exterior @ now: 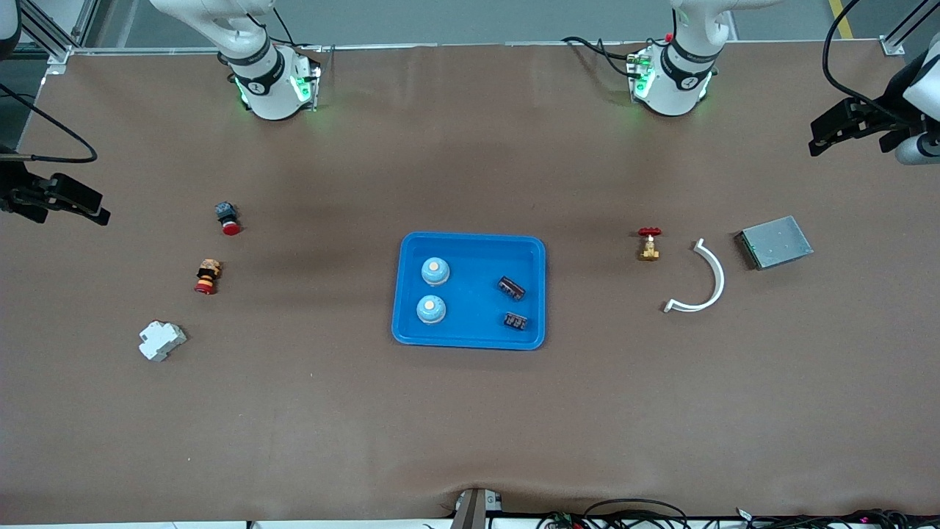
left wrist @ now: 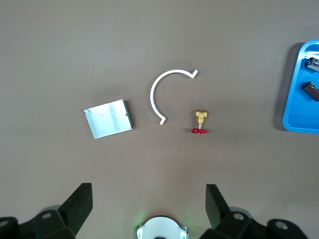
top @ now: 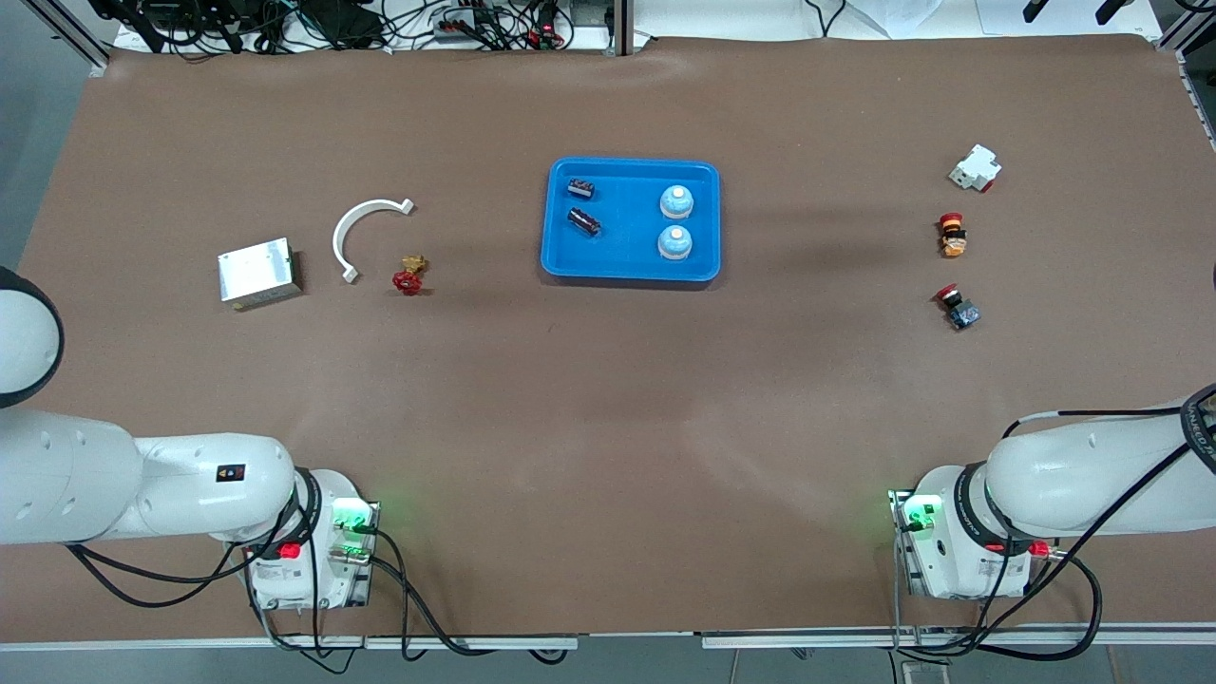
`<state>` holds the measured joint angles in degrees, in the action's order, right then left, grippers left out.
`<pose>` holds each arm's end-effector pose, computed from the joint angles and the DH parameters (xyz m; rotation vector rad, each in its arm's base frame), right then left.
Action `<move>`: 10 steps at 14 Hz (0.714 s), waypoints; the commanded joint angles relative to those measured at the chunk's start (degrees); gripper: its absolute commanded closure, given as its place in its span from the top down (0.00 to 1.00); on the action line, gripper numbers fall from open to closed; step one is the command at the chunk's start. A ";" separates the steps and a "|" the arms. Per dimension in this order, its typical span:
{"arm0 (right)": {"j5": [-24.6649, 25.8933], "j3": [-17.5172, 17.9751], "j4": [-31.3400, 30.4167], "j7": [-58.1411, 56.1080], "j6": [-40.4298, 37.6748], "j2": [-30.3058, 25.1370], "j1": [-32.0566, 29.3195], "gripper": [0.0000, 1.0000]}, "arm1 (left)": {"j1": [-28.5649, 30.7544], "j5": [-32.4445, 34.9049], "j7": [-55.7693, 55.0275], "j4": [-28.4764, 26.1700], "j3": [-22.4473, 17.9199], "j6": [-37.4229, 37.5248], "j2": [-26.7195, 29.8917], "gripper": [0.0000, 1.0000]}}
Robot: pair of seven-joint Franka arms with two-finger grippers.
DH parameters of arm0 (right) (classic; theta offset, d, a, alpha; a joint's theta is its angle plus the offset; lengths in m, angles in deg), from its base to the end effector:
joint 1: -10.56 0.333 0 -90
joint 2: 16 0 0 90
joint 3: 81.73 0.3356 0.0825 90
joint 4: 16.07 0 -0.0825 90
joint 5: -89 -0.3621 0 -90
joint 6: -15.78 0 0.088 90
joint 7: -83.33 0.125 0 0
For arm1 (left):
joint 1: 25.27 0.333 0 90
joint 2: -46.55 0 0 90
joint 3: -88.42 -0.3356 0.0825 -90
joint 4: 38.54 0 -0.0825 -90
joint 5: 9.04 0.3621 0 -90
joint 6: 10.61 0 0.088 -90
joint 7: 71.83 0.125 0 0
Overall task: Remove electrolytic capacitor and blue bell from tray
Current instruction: 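Reach the right gripper toward the bells while the left gripper reaches the capacitors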
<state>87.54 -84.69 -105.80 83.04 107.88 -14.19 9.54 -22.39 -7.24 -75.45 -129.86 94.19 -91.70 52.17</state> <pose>0.5454 -0.0344 0.6145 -3.1164 0.1016 -0.0167 0.4814 -0.0229 0.6527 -3.0935 -0.0267 0.1215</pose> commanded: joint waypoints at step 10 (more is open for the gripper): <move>-1.35 0.06 -0.35 -0.24 0.80 -0.32 0.14 1.00 | -0.07 -0.49 -0.25 1.24 0.12 0.32 -2.62 1.00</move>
<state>87.32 -84.62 -105.80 83.04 108.20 -14.18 9.58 -22.39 -7.24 -75.45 -129.84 94.18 -91.70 51.19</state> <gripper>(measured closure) 0.000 0.000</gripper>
